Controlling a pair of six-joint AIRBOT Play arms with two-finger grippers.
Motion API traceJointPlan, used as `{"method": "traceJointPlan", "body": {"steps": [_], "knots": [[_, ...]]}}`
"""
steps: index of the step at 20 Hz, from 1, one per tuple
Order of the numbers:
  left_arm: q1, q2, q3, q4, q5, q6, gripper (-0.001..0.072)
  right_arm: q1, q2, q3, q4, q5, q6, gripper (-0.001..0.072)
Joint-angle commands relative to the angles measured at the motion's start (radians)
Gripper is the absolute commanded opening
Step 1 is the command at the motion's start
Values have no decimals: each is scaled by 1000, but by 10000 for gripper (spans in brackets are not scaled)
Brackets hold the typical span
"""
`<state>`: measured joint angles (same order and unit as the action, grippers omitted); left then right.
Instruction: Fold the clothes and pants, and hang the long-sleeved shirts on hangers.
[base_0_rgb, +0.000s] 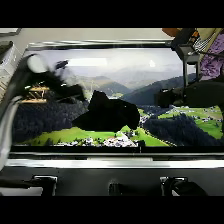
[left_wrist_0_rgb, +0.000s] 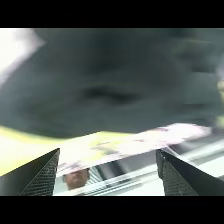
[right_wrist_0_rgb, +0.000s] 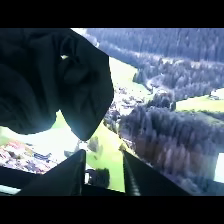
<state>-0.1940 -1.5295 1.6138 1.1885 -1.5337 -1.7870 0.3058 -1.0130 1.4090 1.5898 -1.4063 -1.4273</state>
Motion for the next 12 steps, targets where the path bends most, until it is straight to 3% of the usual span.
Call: {"method": "traceJointPlan", "body": {"steps": [1,4,6,12], "knots": [[233,277,-491,-100,206,85,720,1,5,-1,21,-14,-51,294],[370,408,-890,-435,397,326,720,1,5,-1,41,-14,-52,295],[394,401,-1015,-547,463,462,720,1,5,-1,65,-14,-49,295],[373,261,-1037,-653,610,639,720,1,5,-1,119,-19,-3,295]]}}
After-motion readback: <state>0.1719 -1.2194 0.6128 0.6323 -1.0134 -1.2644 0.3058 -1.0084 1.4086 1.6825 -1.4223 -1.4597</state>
